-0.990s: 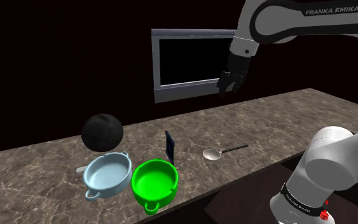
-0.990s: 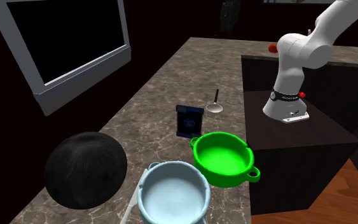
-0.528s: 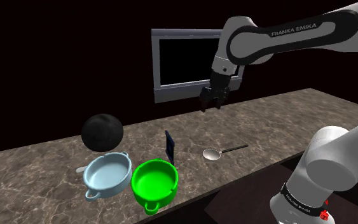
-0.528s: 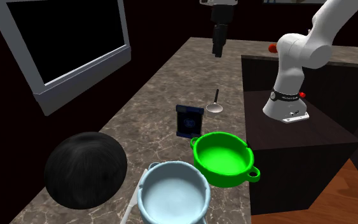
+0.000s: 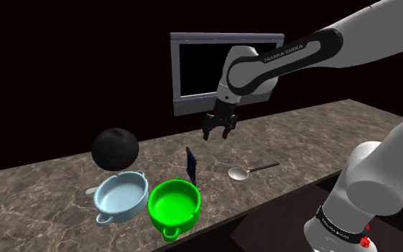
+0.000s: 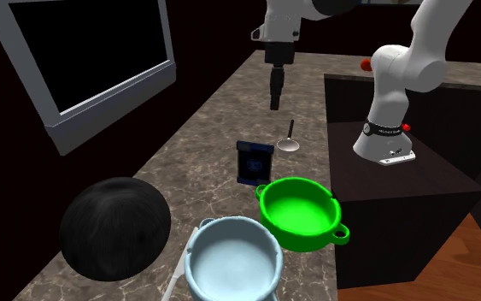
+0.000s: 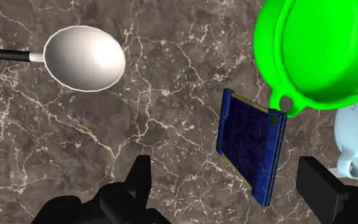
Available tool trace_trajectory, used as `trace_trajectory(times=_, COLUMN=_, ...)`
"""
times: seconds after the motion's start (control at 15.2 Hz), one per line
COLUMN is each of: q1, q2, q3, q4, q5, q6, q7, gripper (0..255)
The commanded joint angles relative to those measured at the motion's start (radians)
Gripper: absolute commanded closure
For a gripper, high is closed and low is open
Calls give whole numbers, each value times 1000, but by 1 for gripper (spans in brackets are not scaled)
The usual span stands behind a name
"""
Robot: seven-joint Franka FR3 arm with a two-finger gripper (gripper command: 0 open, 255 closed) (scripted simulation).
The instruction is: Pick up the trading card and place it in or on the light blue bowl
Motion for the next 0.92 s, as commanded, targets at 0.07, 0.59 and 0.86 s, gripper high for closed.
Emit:
trace_trajectory(times=0.07, q1=18, q2=107, q3=19, q4=21, q5=50, q6=91, q7=26, gripper=0)
trace_trajectory(times=0.59, q1=49, q2=314, q3=50, q4=98, q5=131, q6=234, q7=54, gripper=0)
trace_trajectory(times=0.86, q1=58, q2=359, q3=59, q4=93, q5=144, q6=285, q7=46, gripper=0)
